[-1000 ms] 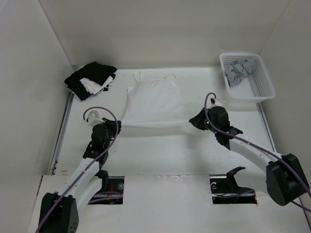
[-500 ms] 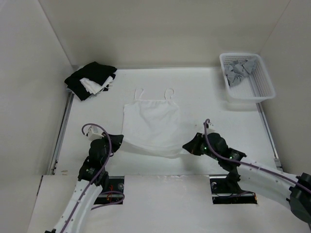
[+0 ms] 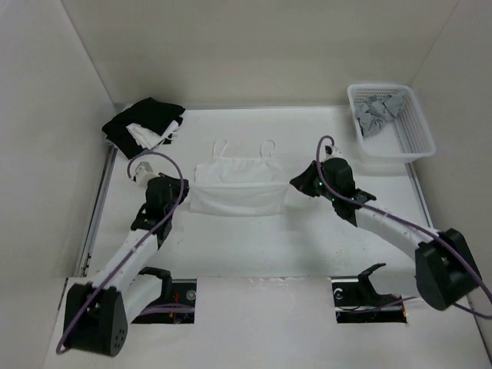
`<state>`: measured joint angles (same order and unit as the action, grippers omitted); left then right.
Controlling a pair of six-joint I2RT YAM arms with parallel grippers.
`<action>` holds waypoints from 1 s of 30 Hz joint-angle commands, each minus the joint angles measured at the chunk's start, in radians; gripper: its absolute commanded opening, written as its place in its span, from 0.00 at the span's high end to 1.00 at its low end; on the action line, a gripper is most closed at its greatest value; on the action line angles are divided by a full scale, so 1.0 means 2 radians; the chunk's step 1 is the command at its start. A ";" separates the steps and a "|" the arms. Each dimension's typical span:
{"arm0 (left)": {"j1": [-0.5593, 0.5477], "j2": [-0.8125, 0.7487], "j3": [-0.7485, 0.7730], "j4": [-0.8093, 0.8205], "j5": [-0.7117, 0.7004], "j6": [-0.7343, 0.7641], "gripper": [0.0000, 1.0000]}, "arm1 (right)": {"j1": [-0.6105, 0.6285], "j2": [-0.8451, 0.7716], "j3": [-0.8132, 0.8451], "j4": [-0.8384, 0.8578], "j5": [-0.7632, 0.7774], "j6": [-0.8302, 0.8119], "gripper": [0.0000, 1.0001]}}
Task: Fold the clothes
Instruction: Fold the tank top
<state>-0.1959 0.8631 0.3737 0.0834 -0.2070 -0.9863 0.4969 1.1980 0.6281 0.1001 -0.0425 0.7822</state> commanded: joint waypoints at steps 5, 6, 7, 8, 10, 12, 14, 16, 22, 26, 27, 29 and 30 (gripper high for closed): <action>0.029 0.206 0.103 0.190 -0.018 0.015 0.96 | -0.064 0.159 0.137 0.077 -0.061 -0.018 0.93; 0.029 0.235 0.118 0.200 -0.017 0.015 0.96 | -0.070 0.179 0.152 0.079 -0.064 -0.018 0.93; 0.029 0.264 0.134 0.208 -0.014 0.015 0.96 | -0.075 0.198 0.168 0.080 -0.064 -0.018 0.93; 0.030 0.291 0.152 0.211 -0.013 0.017 0.96 | -0.082 0.219 0.185 0.079 -0.068 -0.017 0.93; 0.029 0.338 0.183 0.214 -0.008 0.016 0.95 | -0.087 0.260 0.218 0.076 -0.071 -0.020 0.93; 0.028 0.374 0.209 0.214 -0.010 0.017 0.94 | -0.092 0.300 0.249 0.071 -0.072 -0.017 0.92; 0.028 0.401 0.232 0.216 -0.007 0.015 0.92 | -0.096 0.332 0.273 0.067 -0.065 -0.015 0.92; 0.027 0.419 0.248 0.218 -0.009 0.015 0.89 | -0.098 0.351 0.291 0.069 -0.059 -0.011 0.89; 0.025 0.374 0.196 0.244 -0.010 0.018 0.63 | -0.093 0.315 0.261 0.082 -0.024 -0.019 0.52; 0.011 0.289 0.093 0.240 -0.022 0.031 0.67 | -0.063 0.234 0.151 0.122 0.015 -0.023 0.49; 0.007 0.266 0.066 0.234 -0.023 0.035 0.69 | -0.056 0.216 0.125 0.132 0.024 -0.021 0.57; 0.002 0.227 0.021 0.211 -0.024 0.041 0.74 | -0.046 0.189 0.087 0.141 0.036 -0.013 0.80; 0.003 0.210 0.004 0.196 -0.021 0.041 0.75 | -0.043 0.178 0.073 0.140 0.037 -0.011 0.93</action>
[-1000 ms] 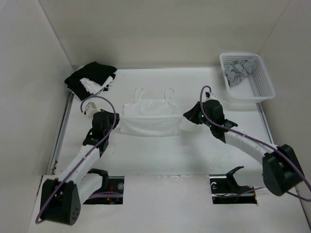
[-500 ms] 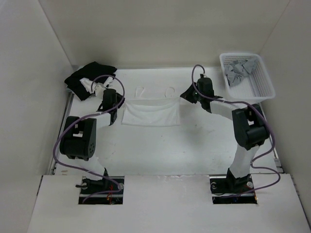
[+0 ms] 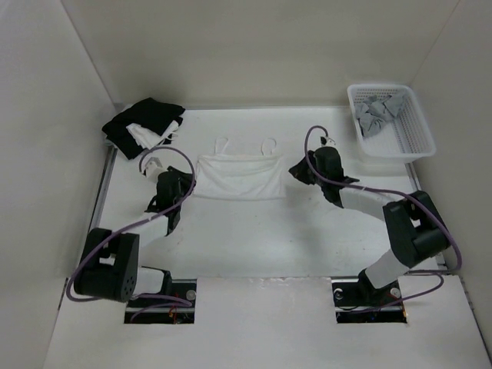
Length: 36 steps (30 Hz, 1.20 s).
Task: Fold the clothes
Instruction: Fold the tank top
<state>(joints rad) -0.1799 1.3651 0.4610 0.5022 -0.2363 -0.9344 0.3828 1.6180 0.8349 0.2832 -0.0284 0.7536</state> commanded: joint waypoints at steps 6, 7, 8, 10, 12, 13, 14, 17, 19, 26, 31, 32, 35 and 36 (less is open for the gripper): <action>-0.004 -0.096 -0.086 -0.049 0.024 0.019 0.71 | 0.039 -0.084 -0.090 0.048 0.021 0.004 0.92; -0.004 -0.090 -0.086 -0.049 0.033 0.019 0.70 | 0.042 -0.087 -0.097 0.047 0.020 0.003 0.91; -0.004 -0.082 -0.086 -0.045 0.038 0.016 0.69 | 0.045 -0.089 -0.103 0.047 0.020 0.002 0.90; -0.004 -0.062 -0.087 -0.025 0.043 0.015 0.67 | 0.047 -0.083 -0.111 0.051 0.019 0.003 0.85; -0.003 -0.036 -0.086 0.002 0.050 0.017 0.65 | 0.048 -0.075 -0.116 0.055 0.015 0.006 0.77; -0.001 -0.023 -0.085 0.013 0.053 0.015 0.65 | 0.050 -0.072 -0.119 0.059 0.015 0.006 0.72; 0.000 -0.010 -0.083 0.022 0.055 0.015 0.65 | 0.051 -0.070 -0.122 0.063 0.015 0.007 0.68; -0.001 0.018 -0.076 0.034 0.053 0.009 0.67 | 0.049 -0.064 -0.128 0.072 0.017 0.011 0.61; 0.000 0.034 -0.070 0.042 0.054 0.007 0.71 | 0.051 -0.057 -0.130 0.074 0.015 0.015 0.61; 0.001 0.051 -0.067 0.056 0.047 -0.004 0.83 | 0.046 -0.034 -0.134 0.081 0.014 0.020 0.55; 0.002 0.056 -0.070 0.067 0.048 -0.004 0.89 | 0.047 -0.009 -0.121 0.079 0.003 0.023 0.54; 0.002 0.057 -0.070 0.069 0.048 -0.004 0.90 | 0.049 -0.005 -0.118 0.080 -0.003 0.024 0.54; 0.002 0.062 -0.070 0.074 0.051 -0.005 0.91 | 0.049 0.007 -0.114 0.085 -0.018 0.028 0.56; 0.002 0.063 -0.070 0.076 0.051 -0.006 0.91 | 0.049 0.012 -0.113 0.088 -0.023 0.030 0.57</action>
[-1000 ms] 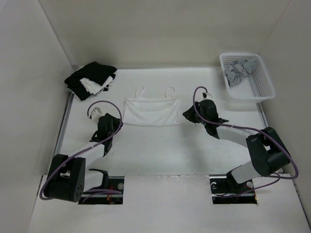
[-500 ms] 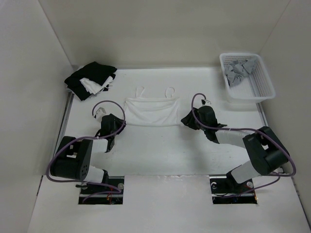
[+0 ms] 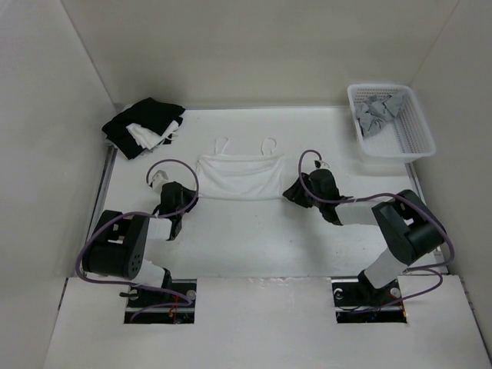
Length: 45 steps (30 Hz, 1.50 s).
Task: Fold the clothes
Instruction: Fold the tank top
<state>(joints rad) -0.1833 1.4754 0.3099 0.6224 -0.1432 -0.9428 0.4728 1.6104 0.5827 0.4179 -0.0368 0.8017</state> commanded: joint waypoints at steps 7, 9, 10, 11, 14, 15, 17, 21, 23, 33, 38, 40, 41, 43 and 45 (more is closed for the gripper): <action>0.005 0.005 0.004 0.019 0.005 -0.004 0.92 | -0.005 0.042 0.024 0.036 -0.034 0.025 0.82; 0.005 -0.004 0.002 0.019 0.006 -0.005 0.93 | -0.005 0.032 0.019 0.040 -0.024 0.027 0.87; 0.005 -0.012 0.001 0.016 0.006 -0.005 0.93 | -0.004 0.023 0.015 0.040 -0.018 0.026 0.88; 0.005 -0.020 0.000 0.015 0.006 -0.004 0.94 | -0.004 0.012 0.010 0.040 -0.010 0.025 0.89; 0.005 -0.061 -0.007 -0.001 0.001 -0.003 0.96 | -0.002 -0.030 -0.006 0.034 0.011 0.018 0.92; 0.006 -0.079 -0.008 -0.013 0.000 -0.003 0.97 | -0.004 -0.046 -0.013 0.031 0.012 0.017 0.92; 0.006 -0.122 -0.009 -0.040 0.000 -0.001 0.98 | -0.005 -0.083 -0.027 0.025 0.011 0.016 0.93; 0.001 -0.237 -0.004 -0.121 0.003 0.003 0.99 | -0.001 -0.186 -0.054 -0.019 0.014 0.010 0.93; -0.006 -0.315 0.007 -0.183 0.003 0.007 0.99 | 0.012 -0.260 -0.064 -0.062 0.018 0.005 0.94; -0.068 -0.616 0.141 -0.540 -0.041 0.047 0.98 | 0.172 -0.618 0.025 -0.446 0.158 0.001 0.92; -0.082 -0.618 0.140 -0.583 -0.037 0.030 0.98 | 0.245 -0.579 0.027 -0.458 0.186 0.025 0.92; -0.085 -0.600 0.123 -0.571 -0.036 0.026 0.97 | 0.241 -0.543 0.018 -0.430 0.179 0.018 0.91; -0.085 -0.585 0.114 -0.557 -0.037 0.027 0.97 | 0.227 -0.522 0.010 -0.406 0.167 0.010 0.91; -0.082 -0.545 0.094 -0.520 -0.036 0.025 0.96 | 0.180 -0.470 0.001 -0.345 0.122 -0.006 0.92; -0.076 -0.489 0.078 -0.463 -0.033 0.029 0.96 | 0.140 -0.420 -0.008 -0.275 0.067 -0.007 0.92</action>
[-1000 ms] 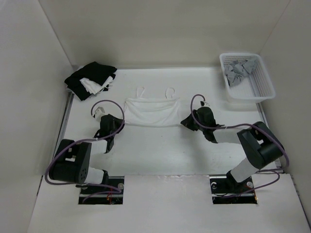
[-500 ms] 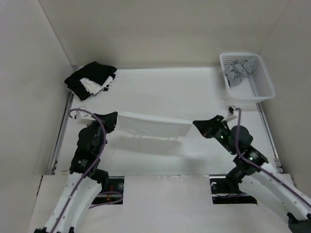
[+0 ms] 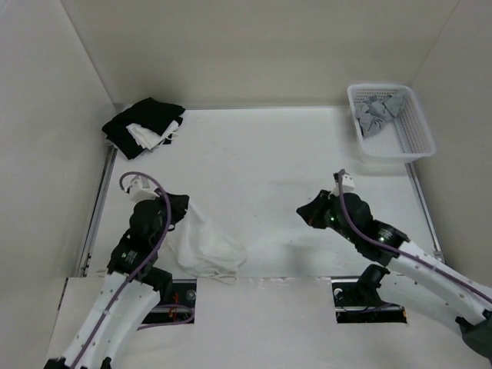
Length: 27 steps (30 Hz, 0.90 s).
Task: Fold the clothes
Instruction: Fold the tank top
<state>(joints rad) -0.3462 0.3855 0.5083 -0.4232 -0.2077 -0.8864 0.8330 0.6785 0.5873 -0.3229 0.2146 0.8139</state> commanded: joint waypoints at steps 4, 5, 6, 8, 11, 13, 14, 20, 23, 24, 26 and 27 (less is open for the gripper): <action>0.017 0.129 -0.038 0.149 0.006 -0.003 0.97 | -0.005 0.123 -0.015 0.163 -0.080 -0.010 0.81; 0.022 0.137 -0.039 0.160 0.003 0.000 0.97 | 0.007 0.143 -0.015 0.164 -0.086 -0.011 0.78; 0.024 0.140 -0.041 0.163 0.003 0.001 0.97 | 0.021 0.163 -0.015 0.167 -0.090 -0.012 0.74; 0.035 0.141 -0.044 0.165 0.002 0.004 0.97 | 0.057 0.204 -0.021 0.190 -0.097 -0.003 0.62; 0.058 0.129 -0.055 0.163 0.003 0.011 0.97 | 0.097 0.260 -0.023 0.237 -0.104 0.019 0.53; 0.074 0.123 -0.065 0.164 0.009 0.012 0.97 | 0.125 0.295 -0.021 0.276 -0.109 0.025 0.50; 0.081 0.123 -0.070 0.168 0.016 0.011 0.97 | 0.136 0.309 -0.019 0.295 -0.110 0.028 0.49; 0.103 0.142 -0.077 0.184 0.052 0.012 0.97 | 0.157 0.390 -0.013 0.370 -0.110 0.042 0.48; 0.105 0.140 -0.077 0.185 0.054 0.013 0.97 | 0.158 0.412 -0.011 0.388 -0.112 0.050 0.53; 0.105 0.139 -0.077 0.185 0.054 0.014 0.97 | 0.158 0.416 -0.009 0.388 -0.112 0.051 0.54; 0.105 0.137 -0.076 0.185 0.054 0.014 0.97 | 0.158 0.421 -0.008 0.388 -0.106 0.051 0.58; 0.105 0.137 -0.076 0.185 0.054 0.014 0.97 | 0.158 0.421 -0.009 0.391 -0.104 0.052 0.61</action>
<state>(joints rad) -0.1444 0.6701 0.3588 -0.1078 -0.1188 -0.8742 1.1454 1.5185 0.5468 0.3550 -0.0048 0.8986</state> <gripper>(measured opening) 0.036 0.405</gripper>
